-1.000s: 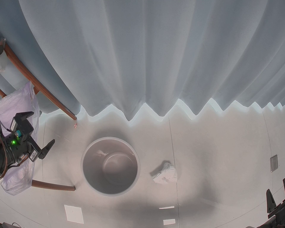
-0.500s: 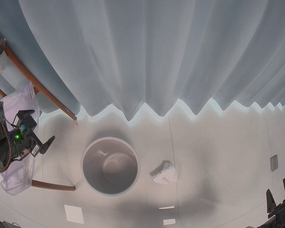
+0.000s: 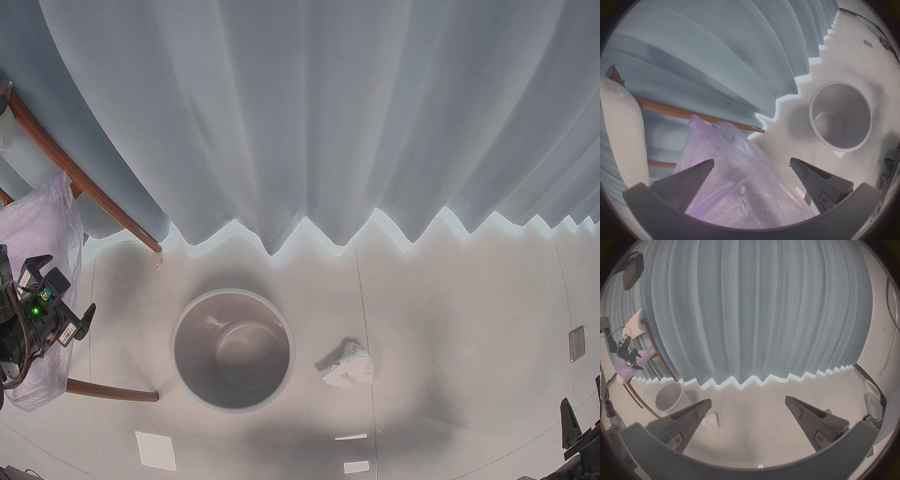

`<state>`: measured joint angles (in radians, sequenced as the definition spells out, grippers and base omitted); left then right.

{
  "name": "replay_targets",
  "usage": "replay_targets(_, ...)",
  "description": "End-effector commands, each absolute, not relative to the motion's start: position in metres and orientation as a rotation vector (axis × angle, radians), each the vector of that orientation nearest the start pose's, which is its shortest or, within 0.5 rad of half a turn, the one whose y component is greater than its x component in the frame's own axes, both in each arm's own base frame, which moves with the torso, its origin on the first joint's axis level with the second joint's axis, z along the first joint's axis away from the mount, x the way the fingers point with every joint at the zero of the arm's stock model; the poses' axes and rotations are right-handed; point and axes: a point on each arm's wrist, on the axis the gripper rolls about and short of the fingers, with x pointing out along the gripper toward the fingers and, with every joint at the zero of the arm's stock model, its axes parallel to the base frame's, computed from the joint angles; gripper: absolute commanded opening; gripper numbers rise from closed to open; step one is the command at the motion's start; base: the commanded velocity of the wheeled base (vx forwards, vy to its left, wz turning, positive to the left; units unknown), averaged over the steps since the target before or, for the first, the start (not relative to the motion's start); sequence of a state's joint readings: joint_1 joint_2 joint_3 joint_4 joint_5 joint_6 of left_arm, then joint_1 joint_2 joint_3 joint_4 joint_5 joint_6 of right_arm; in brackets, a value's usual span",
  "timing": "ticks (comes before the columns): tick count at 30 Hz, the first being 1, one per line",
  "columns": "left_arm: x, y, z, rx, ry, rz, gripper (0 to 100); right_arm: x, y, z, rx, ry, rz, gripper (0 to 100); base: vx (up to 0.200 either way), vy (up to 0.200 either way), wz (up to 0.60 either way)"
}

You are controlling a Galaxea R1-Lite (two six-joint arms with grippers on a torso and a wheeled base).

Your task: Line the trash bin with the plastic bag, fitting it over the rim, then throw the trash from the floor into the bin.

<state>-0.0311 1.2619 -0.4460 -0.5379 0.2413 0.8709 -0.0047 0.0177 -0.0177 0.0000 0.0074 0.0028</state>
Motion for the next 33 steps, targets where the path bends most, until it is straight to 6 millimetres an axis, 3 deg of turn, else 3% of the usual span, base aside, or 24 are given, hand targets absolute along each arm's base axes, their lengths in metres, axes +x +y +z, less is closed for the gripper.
replay_targets(1, 0.172, 0.004, 0.173, 0.901, 0.378, 0.097, 100, -0.023, 0.0, 0.075, 0.003, 0.0, 0.003, 100, 0.0, 0.0, 0.0)
replay_targets(5, 0.169, 0.008, 0.163, 0.902, 0.425, 0.103, 100, -0.023, 0.0, 0.075, 0.003, 0.0, 0.003, 100, 0.0, 0.0, 0.0)
replay_targets(12, 0.169, 0.013, 0.167, 0.901, 0.417, 0.205, 100, -0.023, 0.0, 0.075, 0.003, 0.0, 0.003, 100, 0.0, 0.0, 0.0)
replay_targets(20, 0.163, 0.015, 0.157, 0.923, 0.453, 0.206, 100, -0.023, 0.0, 0.075, 0.003, 0.0, 0.003, 100, 0.0, 0.0, 0.0)
replay_targets(21, 0.162, 0.016, 0.155, 0.927, 0.461, 0.209, 0, -0.023, 0.0, 0.075, 0.003, 0.0, 0.003, 100, 0.0, 0.0, 0.0)
replay_targets(25, 0.159, 0.018, 0.148, 0.93, 0.489, 0.212, 0, -0.023, 0.0, 0.075, 0.003, 0.0, 0.003, 100, 0.0, 0.0, 0.0)
replay_targets(32, 0.16, 0.018, 0.157, 0.882, 0.434, 0.237, 0, -0.023, 0.0, 0.075, 0.003, 0.0, 0.003, 100, 0.0, 0.0, 0.0)
replay_targets(33, 0.157, 0.018, 0.159, 0.815, 0.414, 0.244, 0, -0.023, 0.0, 0.075, 0.003, 0.0, 0.003, 100, 0.0, 0.0, 0.0)
